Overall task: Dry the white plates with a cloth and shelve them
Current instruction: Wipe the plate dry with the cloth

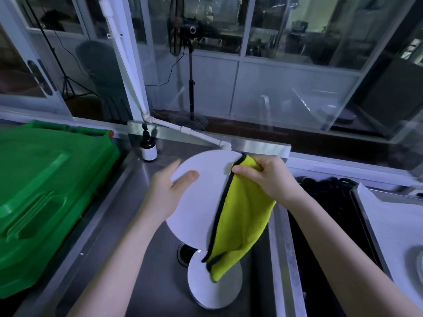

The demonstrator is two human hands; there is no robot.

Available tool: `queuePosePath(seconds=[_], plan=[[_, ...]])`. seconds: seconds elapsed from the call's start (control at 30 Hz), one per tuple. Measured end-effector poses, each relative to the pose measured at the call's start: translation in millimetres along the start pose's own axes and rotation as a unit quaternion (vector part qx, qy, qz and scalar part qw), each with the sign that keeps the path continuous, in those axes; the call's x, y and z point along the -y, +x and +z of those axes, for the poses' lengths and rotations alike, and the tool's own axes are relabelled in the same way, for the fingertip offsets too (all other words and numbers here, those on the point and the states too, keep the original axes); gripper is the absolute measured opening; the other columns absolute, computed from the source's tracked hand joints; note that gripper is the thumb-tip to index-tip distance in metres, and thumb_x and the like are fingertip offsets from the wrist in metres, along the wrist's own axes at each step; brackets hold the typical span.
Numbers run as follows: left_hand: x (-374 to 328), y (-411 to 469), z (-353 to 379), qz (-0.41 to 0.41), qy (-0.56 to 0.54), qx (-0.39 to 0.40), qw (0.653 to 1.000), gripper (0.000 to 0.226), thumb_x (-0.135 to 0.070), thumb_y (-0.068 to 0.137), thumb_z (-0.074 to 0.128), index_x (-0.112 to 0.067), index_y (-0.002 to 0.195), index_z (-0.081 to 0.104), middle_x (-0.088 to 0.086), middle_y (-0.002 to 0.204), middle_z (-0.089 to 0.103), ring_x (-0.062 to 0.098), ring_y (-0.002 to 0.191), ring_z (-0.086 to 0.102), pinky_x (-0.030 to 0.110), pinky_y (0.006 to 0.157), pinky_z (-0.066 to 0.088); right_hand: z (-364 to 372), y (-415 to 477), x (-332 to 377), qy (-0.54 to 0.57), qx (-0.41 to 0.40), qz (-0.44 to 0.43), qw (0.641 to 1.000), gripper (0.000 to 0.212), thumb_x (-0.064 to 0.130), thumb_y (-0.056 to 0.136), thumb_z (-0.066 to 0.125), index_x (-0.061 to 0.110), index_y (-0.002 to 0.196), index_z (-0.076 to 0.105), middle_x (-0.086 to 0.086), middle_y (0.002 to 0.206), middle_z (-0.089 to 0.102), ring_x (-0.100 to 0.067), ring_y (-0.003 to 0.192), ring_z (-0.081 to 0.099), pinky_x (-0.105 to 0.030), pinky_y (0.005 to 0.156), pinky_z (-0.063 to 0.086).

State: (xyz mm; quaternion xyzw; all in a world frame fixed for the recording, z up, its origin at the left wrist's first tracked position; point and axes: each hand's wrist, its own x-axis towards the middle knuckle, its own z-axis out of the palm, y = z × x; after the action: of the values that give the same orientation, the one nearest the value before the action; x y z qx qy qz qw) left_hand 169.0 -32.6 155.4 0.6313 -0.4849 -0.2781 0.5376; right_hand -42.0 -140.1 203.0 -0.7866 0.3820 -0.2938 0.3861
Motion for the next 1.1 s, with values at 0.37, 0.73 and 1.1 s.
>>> queuePosePath(seconds=[0.37, 0.73, 1.1], plan=[[6, -9, 4, -0.048, -0.11, -0.123, 0.985, 0.048, -0.055, 0.073, 0.066, -0.008, 0.08, 0.06, -0.004, 0.071, 0.056, 0.01, 0.066, 0.049, 0.032, 0.065, 0.039, 12, -22, -26, 0.153, -0.075, 0.04, 0.985, 0.032, 0.029, 0.081, 0.074, 0.015, 0.059, 0.055, 0.009, 0.055, 0.05, -0.005, 0.053, 0.045, -0.019, 0.05, 0.037], [-13, 15, 1, 0.045, 0.091, 0.109, 0.989, 0.02, -0.047, 0.082, 0.068, -0.027, 0.08, 0.065, -0.019, 0.072, 0.063, -0.002, 0.07, 0.054, 0.015, 0.065, 0.039, 8, -2, 3, -0.059, 0.078, -0.027, 0.995, 0.036, 0.035, 0.081, 0.076, 0.006, 0.065, 0.061, -0.006, 0.06, 0.042, -0.012, 0.059, 0.034, -0.03, 0.055, 0.032], [18, -27, 24, -0.116, -0.149, -0.155, 0.97, 0.044, -0.063, 0.075, 0.06, -0.034, 0.107, 0.068, -0.014, 0.118, 0.07, 0.004, 0.114, 0.063, 0.035, 0.101, 0.048, 25, -26, -25, 0.297, -0.155, 0.127, 0.934, 0.047, 0.028, 0.086, 0.072, -0.016, 0.084, 0.055, -0.015, 0.076, 0.054, -0.025, 0.073, 0.048, -0.042, 0.068, 0.038]])
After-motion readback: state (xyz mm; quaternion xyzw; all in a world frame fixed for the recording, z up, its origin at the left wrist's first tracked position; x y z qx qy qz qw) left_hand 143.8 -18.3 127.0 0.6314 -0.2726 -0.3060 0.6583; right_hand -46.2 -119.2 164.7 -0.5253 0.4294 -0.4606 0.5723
